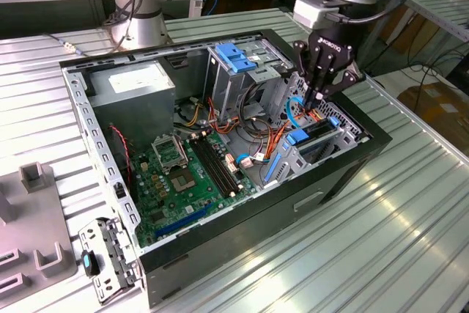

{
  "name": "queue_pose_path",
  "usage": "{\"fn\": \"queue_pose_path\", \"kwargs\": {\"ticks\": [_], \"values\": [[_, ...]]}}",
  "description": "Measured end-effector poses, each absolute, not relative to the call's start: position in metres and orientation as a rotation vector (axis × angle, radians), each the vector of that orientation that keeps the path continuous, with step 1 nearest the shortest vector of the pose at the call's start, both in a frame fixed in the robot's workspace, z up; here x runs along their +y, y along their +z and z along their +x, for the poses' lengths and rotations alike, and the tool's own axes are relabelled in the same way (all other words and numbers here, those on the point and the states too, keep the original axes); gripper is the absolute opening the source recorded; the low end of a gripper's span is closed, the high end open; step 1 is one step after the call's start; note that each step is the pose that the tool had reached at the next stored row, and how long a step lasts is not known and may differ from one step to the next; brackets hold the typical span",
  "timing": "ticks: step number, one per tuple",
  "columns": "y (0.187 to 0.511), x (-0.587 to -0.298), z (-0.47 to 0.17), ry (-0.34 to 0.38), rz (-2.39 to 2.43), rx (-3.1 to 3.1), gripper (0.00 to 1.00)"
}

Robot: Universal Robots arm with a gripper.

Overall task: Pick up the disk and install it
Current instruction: 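Insert the second disk wire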

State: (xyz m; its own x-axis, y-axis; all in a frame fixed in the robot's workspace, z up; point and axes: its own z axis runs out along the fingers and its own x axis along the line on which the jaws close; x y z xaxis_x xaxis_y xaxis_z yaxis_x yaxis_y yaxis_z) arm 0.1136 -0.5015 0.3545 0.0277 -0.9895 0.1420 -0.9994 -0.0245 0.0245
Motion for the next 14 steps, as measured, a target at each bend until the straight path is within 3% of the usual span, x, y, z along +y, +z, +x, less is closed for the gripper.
{"fn": "queue_pose_path", "kwargs": {"ticks": [14], "values": [[0.351, -0.528, 0.109, 0.085, 2.2, -2.121, 0.16]]}}
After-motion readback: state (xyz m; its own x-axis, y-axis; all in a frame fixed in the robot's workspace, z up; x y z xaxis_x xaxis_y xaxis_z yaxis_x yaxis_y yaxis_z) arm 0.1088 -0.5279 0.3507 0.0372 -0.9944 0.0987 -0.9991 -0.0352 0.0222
